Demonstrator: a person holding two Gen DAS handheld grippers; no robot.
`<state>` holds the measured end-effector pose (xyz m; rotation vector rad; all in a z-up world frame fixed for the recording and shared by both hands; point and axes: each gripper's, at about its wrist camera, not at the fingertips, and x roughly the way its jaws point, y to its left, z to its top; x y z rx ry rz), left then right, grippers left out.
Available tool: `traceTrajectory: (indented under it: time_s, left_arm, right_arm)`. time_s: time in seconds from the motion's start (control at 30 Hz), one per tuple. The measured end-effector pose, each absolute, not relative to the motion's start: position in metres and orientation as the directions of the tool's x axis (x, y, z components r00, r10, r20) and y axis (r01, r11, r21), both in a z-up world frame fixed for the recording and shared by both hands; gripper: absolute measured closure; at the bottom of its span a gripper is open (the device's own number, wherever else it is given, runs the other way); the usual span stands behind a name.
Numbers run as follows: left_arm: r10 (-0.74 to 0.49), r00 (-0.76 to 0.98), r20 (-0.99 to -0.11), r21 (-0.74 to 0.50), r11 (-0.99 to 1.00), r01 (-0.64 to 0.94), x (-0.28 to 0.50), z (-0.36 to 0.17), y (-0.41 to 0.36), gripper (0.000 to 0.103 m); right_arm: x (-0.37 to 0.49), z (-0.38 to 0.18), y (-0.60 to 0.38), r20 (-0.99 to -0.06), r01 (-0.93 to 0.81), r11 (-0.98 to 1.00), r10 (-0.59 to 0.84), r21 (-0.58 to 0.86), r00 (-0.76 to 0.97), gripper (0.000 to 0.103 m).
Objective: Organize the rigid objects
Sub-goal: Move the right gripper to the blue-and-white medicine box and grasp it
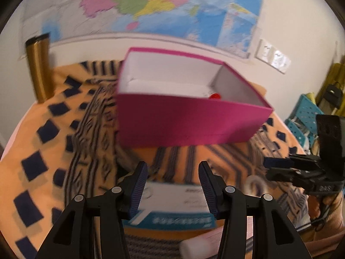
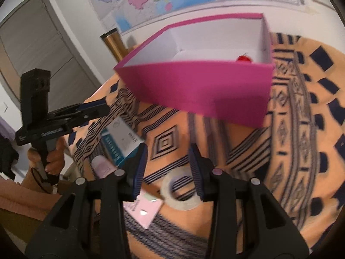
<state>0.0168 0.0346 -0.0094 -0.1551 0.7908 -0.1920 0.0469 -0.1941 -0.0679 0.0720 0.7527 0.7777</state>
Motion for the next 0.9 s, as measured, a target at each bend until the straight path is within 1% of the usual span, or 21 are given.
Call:
traceTrajectory:
  time_s: [0.13,0.3,0.63,0.9]
  left_arm:
    - [-0.183,0.676,-0.714,-0.202,0.978,0.051,0.011,-0.020,0.054,0.053]
    - [-0.167,0.655,-0.737,-0.198,0.980,0.027,0.007,-0.031,0.065,0.053]
    - [-0.237,0.613,-0.754,-0.260,0.964,0.053,0.005,-0.046,0.069,0.053]
    - [-0.300,0.576,-0.760,-0.306,0.948,0.090,0.005,-0.052,0.066,0.053]
  right_arm:
    - [0.043,-0.076,-0.171,-0.603,-0.643,0.686,0.684,0.340,0.411,0.061]
    - [0.040,-0.086,-0.147,-0.619,-0.663,0.658,0.698,0.357,0.360,0.061]
    - [0.048,-0.103,-0.112,-0.641,-0.658,0.645,0.702,0.389,0.309,0.061]
    - [0.055,-0.106,-0.104,-0.645,-0.641,0.650,0.702,0.407,0.302,0.061]
